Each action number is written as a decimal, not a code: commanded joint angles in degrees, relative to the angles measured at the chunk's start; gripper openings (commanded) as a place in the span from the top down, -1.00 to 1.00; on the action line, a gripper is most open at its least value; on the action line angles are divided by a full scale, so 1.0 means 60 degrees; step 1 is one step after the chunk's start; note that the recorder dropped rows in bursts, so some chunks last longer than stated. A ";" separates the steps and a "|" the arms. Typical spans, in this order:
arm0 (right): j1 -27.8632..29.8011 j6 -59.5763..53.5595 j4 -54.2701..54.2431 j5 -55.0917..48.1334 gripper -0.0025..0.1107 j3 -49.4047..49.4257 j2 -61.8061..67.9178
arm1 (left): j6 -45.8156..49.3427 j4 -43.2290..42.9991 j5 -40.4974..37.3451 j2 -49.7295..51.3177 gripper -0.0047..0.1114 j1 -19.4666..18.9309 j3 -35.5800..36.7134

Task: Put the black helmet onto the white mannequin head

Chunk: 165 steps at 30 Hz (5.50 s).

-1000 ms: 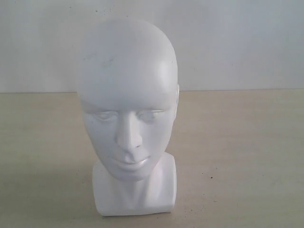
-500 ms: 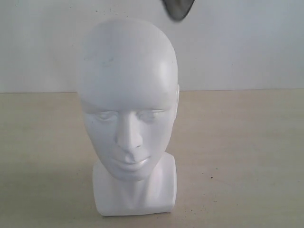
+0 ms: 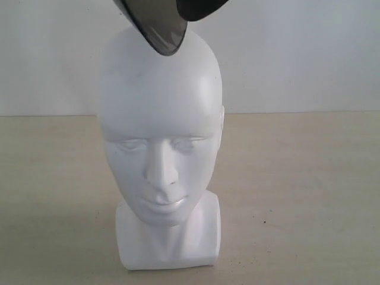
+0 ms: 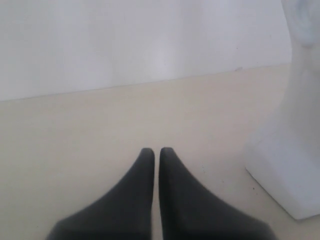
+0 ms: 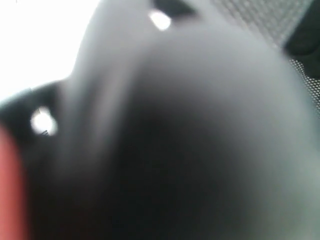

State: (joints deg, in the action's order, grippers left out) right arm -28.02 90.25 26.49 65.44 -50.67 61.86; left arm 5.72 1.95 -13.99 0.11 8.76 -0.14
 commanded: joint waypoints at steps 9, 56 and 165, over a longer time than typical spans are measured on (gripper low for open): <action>-0.0341 0.0544 0.0246 0.0753 0.96 -0.0448 0.0184 | 0.0007 0.0003 0.2907 -0.0018 0.84 0.0025 0.0024; -0.1497 -0.0975 0.0719 0.0753 0.96 -0.1299 0.3437 | -1.3997 -1.2199 0.6675 0.8133 0.84 0.0025 -0.8697; -0.0282 -0.3298 -0.0259 -0.0969 0.96 0.2922 0.1682 | -1.4066 -1.4608 1.2442 1.2840 0.84 0.0084 -1.0294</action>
State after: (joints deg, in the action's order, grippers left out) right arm -30.84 75.47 28.57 62.30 -33.00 73.23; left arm -77.57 -77.11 60.55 75.25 7.97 -63.21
